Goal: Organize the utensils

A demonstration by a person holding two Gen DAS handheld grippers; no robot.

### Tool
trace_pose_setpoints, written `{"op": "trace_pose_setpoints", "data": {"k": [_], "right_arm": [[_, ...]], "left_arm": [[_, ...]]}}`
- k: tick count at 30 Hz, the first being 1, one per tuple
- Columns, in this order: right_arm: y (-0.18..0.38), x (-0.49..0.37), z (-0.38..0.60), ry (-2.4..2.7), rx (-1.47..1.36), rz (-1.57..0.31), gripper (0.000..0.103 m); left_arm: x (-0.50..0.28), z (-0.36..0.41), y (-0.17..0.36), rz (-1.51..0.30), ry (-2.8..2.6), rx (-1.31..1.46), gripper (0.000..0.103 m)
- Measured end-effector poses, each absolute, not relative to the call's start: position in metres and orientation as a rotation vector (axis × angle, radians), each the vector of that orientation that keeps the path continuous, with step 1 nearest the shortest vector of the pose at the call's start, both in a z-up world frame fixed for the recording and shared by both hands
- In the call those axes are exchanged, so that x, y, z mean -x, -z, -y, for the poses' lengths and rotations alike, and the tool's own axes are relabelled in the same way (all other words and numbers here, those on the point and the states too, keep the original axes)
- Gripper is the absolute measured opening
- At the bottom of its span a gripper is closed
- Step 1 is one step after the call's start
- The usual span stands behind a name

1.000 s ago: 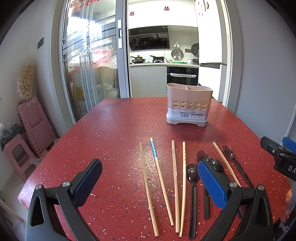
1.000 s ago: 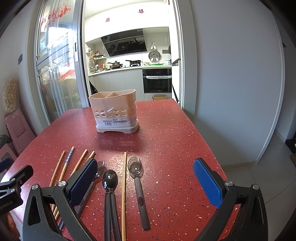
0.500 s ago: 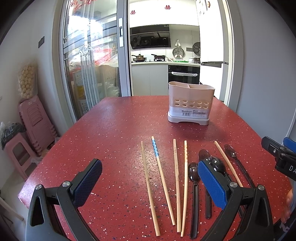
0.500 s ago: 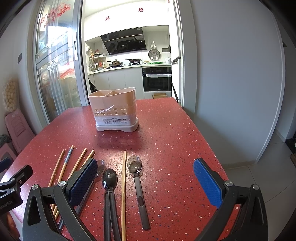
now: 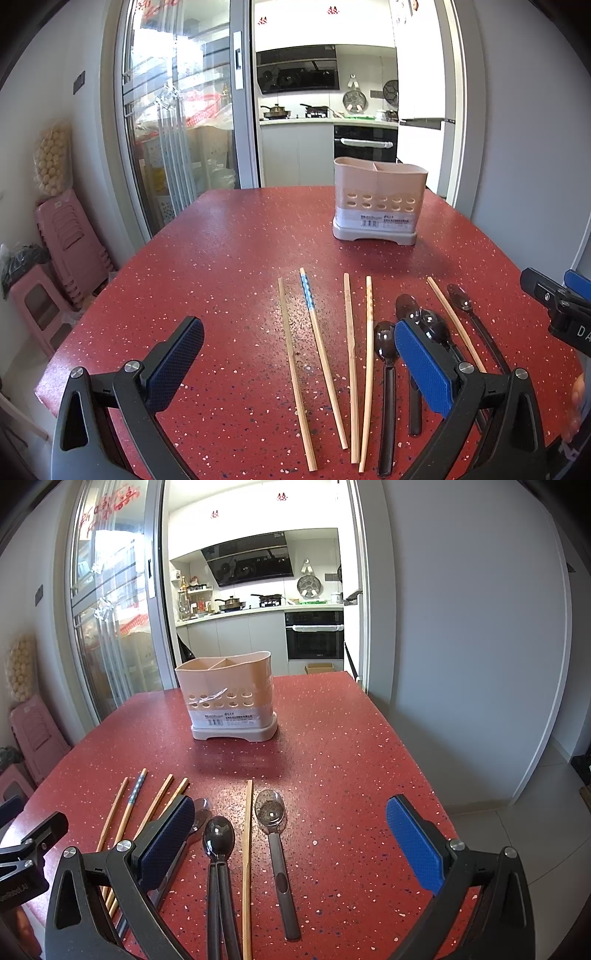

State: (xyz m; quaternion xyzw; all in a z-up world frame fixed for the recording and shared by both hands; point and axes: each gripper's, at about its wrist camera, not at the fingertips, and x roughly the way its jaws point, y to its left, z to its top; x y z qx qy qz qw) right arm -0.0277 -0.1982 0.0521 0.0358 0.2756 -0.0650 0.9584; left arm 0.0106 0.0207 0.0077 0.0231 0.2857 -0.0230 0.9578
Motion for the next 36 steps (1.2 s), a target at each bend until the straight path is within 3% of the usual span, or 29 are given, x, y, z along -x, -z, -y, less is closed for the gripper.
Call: {"op": "trace_pose_setpoints", "data": {"k": [10, 14, 22, 26, 32, 34, 36], "right_arm": [[-0.044, -0.032, 0.227, 0.118, -0.053, -0.842, 0.103], [-0.029, -0.056, 0.227, 0.072, -0.021, -0.981, 0.095], [0.013, -0.076, 0.216, 0.018, 0.006, -1.218, 0.063], [0.018, -0.08, 0.208, 0.009, 0.037, -1.251, 0.06], [0.016, -0.089, 0.198, -0.041, 0.055, -1.333, 0.044], [0.016, -0.092, 0.197, -0.055, 0.056, -1.349, 0.031], [0.015, -0.093, 0.198, -0.069, 0.057, -1.364, 0.017]], "left_arm": [[-0.083, -0.059, 0.027, -0.923, 0.004, -0.033, 0.103], [-0.102, -0.064, 0.037, -0.986, 0.008, -0.011, 0.103], [-0.124, -0.054, 0.055, -1.073, 0.012, -0.088, 0.103], [-0.134, -0.053, 0.059, -1.103, 0.032, -0.064, 0.103], [-0.152, -0.049, 0.059, -1.164, 0.087, -0.031, 0.103], [-0.157, -0.048, 0.059, -1.18, 0.098, -0.042, 0.103], [-0.158, -0.043, 0.057, -1.195, 0.128, -0.06, 0.095]]}}
